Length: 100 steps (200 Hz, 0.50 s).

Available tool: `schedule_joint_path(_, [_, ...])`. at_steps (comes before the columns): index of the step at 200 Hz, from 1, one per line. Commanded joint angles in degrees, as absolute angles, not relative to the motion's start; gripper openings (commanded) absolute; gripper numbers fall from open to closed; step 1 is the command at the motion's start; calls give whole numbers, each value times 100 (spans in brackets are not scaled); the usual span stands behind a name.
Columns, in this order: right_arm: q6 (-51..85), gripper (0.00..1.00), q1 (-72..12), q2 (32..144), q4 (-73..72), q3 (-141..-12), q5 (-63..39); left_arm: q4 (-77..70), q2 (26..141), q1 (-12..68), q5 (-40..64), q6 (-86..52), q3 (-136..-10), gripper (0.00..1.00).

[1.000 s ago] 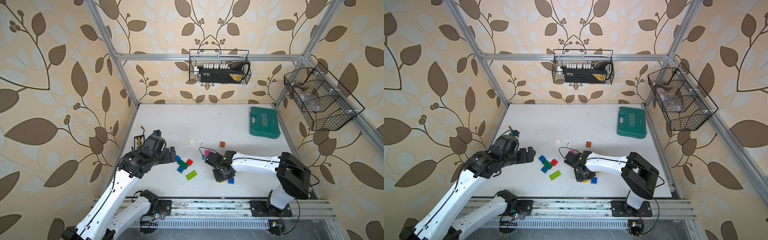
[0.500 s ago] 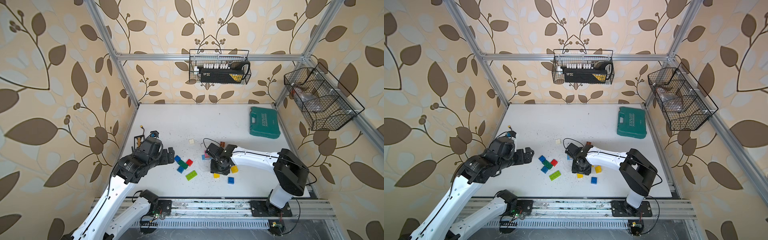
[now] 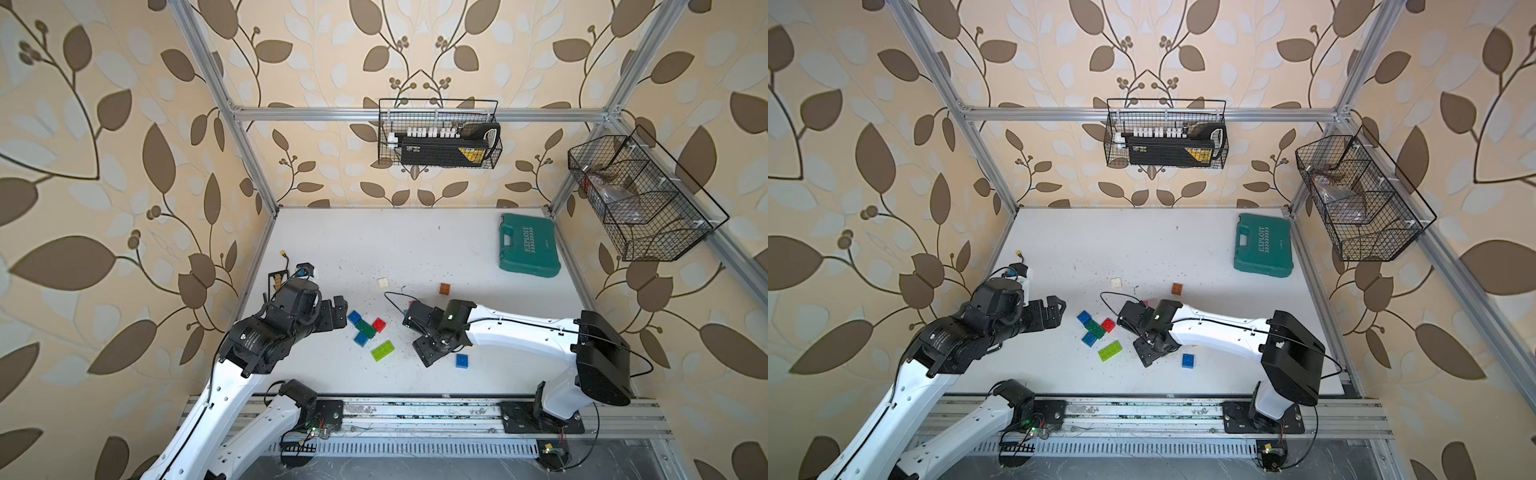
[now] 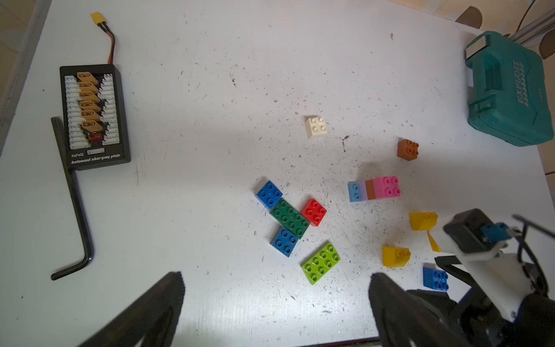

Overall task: Assemble the number 1 with lego
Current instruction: Pick up the lego brick from the center of the board.

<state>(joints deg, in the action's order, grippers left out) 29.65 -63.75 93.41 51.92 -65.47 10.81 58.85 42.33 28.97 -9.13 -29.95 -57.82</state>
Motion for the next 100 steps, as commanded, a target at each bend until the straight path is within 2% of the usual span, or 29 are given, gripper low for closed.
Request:
schedule_joint_path(1, [2022,74,-6644,9617,5466,-6584,1870,5923,4227,2956,-1163,-3093,-5783,99])
schedule_joint_path(100, [1289,71,-6675,10306,4939,-6707,2204,6012,4420,3041,-1327,-3170,-5810,99])
